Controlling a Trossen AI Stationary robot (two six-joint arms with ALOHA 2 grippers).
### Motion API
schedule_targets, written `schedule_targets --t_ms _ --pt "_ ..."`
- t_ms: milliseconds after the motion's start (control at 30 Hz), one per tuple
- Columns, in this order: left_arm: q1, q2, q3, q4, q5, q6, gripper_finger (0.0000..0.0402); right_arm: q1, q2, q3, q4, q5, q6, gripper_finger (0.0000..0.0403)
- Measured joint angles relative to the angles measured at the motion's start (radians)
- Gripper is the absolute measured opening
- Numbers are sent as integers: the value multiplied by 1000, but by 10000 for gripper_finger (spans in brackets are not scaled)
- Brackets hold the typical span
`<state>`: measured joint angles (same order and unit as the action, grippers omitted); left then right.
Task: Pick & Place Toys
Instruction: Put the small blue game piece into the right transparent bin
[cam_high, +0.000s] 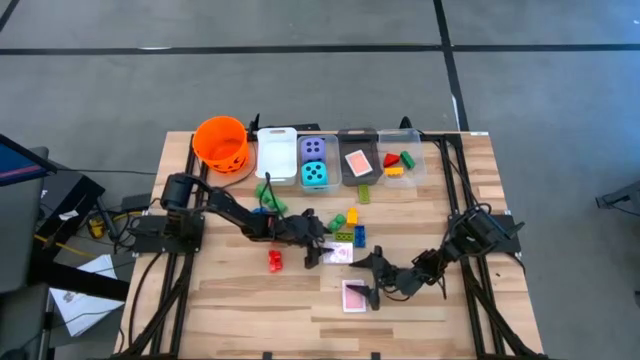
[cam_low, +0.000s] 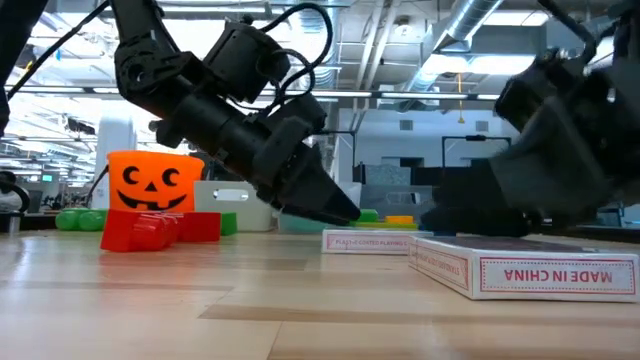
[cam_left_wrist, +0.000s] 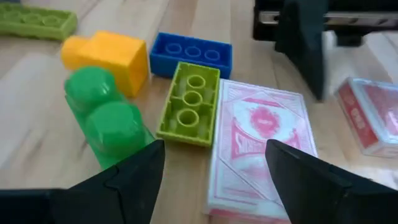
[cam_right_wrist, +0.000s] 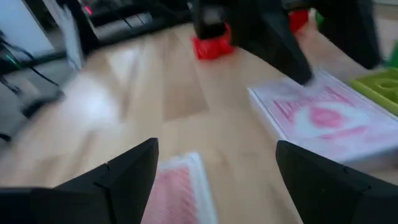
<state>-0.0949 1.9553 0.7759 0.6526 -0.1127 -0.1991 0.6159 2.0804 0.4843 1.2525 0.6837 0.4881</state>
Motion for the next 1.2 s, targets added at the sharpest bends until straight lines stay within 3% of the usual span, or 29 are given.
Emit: schedule_targets --t_ms 200,367,600,933,1200 --pt "-16 -1 -42 11 -18 -45 273 -25 0 -10 -26 228 2 317" --pt "-17 -4 -72 31 -65 -46 273 -23 -2 -46 -40 334 125 317" --pt "-17 -4 -93 57 -75 -45 273 -29 -8 -66 -191 372 337 317" --pt "14 0 -96 89 -80 10 273 -48 -3 -30 -259 349 260 317" --pt "19 0 -103 88 -82 -1 273 -73 -10 -26 -401 392 391 317"
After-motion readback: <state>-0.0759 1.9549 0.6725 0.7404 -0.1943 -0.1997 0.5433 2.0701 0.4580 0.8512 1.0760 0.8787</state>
